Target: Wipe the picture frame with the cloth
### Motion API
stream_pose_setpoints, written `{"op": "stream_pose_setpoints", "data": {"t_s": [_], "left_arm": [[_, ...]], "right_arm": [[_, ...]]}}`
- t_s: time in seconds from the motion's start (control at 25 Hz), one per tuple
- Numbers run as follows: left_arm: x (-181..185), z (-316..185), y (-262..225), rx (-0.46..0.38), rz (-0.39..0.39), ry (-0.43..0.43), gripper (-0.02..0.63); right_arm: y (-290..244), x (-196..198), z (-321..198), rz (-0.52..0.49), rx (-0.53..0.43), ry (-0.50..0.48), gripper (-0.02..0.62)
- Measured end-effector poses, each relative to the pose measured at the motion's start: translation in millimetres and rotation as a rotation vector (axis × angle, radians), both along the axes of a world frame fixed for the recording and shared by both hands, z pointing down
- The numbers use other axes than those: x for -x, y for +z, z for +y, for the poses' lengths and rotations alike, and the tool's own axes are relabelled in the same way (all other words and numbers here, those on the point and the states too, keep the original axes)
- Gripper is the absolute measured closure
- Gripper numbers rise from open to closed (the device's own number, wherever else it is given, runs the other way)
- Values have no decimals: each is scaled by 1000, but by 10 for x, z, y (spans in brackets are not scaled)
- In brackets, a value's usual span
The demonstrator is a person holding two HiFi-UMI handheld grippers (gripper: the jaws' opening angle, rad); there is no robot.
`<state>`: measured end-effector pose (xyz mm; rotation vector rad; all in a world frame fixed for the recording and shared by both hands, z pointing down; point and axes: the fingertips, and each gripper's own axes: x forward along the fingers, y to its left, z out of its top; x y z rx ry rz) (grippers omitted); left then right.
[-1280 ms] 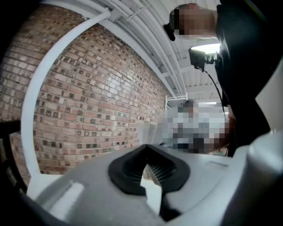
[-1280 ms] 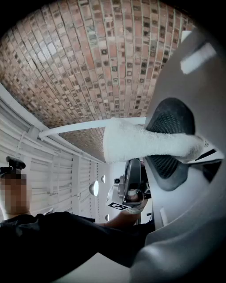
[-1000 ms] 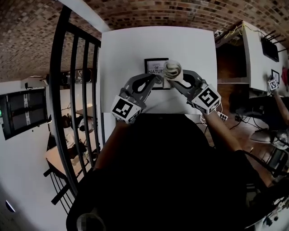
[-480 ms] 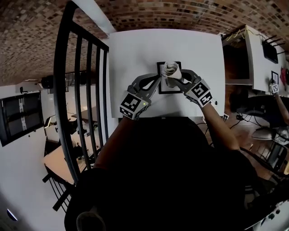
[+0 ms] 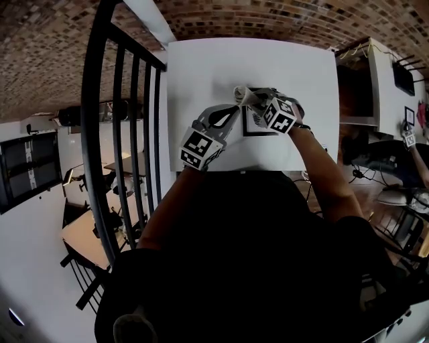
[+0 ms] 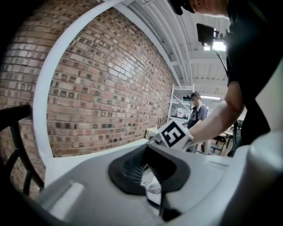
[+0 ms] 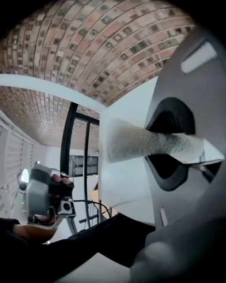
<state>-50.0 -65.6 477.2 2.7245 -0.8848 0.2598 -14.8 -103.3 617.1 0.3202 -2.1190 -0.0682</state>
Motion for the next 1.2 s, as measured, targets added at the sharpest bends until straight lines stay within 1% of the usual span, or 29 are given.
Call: {"op": "stream_pose_setpoints", "data": {"t_s": [0.16, 0.24, 0.36, 0.56, 0.68, 0.8, 1.0, 1.2], "left_arm": [[62, -17, 71, 0, -11, -53, 606], [82, 0, 110, 12, -9, -77, 606], [109, 72, 142, 23, -10, -108, 606], [199, 161, 183, 42, -8, -142, 606], [248, 159, 216, 47, -8, -159, 606], [248, 154, 249, 52, -6, -164, 606], [245, 159, 274, 60, -8, -157, 606], [160, 128, 288, 62, -12, -138, 606]], "right_arm": [[222, 140, -142, 110, 12, -108, 497], [328, 189, -227, 152, 14, -143, 497], [470, 243, -327, 191, 19, -169, 497], [686, 270, -280, 257, 73, -208, 497], [796, 265, -229, 268, 97, -217, 497], [796, 266, -178, 254, 113, -209, 497], [796, 286, -42, 244, 158, -183, 497], [774, 259, 152, 231, 198, -165, 497]]}}
